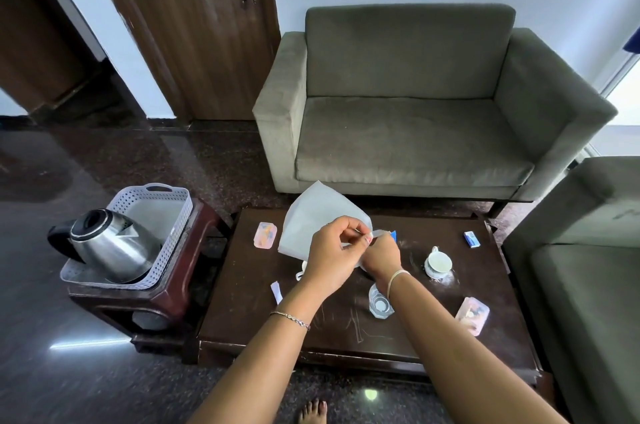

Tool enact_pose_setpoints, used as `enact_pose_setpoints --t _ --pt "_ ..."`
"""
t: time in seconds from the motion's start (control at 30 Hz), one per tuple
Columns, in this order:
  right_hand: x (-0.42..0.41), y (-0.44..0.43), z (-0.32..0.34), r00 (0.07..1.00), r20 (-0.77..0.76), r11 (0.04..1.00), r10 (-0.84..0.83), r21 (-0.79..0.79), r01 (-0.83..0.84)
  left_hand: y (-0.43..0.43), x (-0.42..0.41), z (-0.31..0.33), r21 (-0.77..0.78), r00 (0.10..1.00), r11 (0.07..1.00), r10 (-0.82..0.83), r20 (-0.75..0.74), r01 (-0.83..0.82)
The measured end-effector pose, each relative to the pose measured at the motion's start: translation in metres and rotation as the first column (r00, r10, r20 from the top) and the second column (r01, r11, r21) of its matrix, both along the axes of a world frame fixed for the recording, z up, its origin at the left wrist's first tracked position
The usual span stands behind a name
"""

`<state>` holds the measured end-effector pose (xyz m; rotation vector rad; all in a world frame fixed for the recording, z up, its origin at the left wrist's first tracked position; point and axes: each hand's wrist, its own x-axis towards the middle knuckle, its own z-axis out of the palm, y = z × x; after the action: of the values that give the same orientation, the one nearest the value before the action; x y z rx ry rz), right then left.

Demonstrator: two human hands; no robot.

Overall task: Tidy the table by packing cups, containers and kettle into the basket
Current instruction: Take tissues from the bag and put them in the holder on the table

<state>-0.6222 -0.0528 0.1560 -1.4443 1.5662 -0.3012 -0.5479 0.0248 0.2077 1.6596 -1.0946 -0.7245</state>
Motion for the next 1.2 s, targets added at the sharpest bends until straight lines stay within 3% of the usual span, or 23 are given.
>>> enact_pose_setpoints --t 0.2,0.3,0.53,0.7,0.83,1.07,1.2 --pt "0.017 -0.004 -0.007 0.941 0.276 0.971 -0.198 0.184 0.151 -0.008 0.013 -0.001 0.002 1.000 1.000 0.001 0.013 -0.001" --pt "0.021 -0.009 -0.009 0.906 0.340 0.957 -0.253 0.226 0.183 -0.011 0.019 -0.003 0.002 1.000 1.000 -0.014 0.007 0.014" --pt "0.026 -0.016 -0.016 0.929 0.271 0.953 -0.250 0.236 0.188 -0.013 0.027 -0.005 0.013 0.997 0.998 -0.067 -0.023 0.068" --pt "0.025 -0.014 -0.013 0.964 0.216 0.988 -0.154 0.045 0.147 -0.012 0.035 -0.006 0.013 0.994 0.997 -0.071 -0.078 0.072" --pt "0.025 -0.013 -0.008 0.991 0.136 0.998 -0.014 -0.054 0.021 -0.012 0.041 -0.004 0.007 0.983 0.998 -0.055 -0.174 0.057" --pt "0.026 -0.012 -0.004 0.996 0.084 0.984 0.015 -0.181 0.001 -0.009 0.047 -0.002 0.015 0.967 0.999 -0.045 -0.251 0.050" --pt "0.025 -0.013 -0.005 0.996 0.061 0.986 0.059 -0.160 -0.048 -0.007 0.050 -0.004 0.017 0.962 0.999 -0.034 -0.272 0.040"
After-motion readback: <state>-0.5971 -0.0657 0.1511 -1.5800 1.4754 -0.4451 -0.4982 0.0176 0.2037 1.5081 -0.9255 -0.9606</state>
